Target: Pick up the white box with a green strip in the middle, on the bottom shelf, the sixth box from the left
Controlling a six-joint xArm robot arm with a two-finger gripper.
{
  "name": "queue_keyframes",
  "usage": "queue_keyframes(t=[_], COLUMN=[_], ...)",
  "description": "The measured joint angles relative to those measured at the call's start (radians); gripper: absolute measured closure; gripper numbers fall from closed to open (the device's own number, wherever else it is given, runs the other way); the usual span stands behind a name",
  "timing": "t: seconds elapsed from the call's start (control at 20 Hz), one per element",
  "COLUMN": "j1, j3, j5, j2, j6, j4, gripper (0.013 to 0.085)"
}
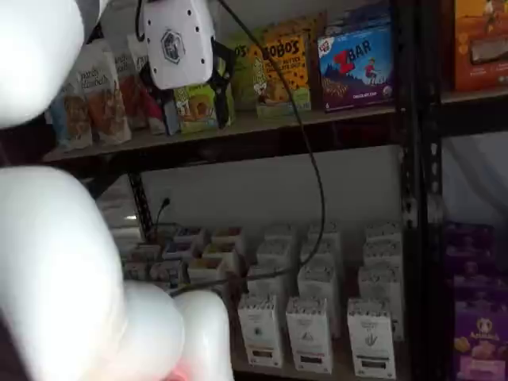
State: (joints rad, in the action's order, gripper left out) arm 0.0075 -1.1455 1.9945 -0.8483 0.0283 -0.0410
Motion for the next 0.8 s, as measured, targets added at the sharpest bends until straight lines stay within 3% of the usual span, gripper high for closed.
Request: queue_keyframes(t=[0.05,0.1,0.2,0.55,0.8], j1=[0.022,0.071,0.094,0.069,0.022], j3=[0.002,0.007,0.012,0.065,0.168], j5=[-0.003,-0.011,-0.018,-0.073,-0.180], j2=[-0.002,-0.007,-0.009,-0.024,-0.056], j6=[0.012,0.036,0.050,0.037,-0.002], j4=[0.024,0.076,0.106,0.093,0.091], gripper=[0.0130,0.0130,0.0130,0.0130,0.0130])
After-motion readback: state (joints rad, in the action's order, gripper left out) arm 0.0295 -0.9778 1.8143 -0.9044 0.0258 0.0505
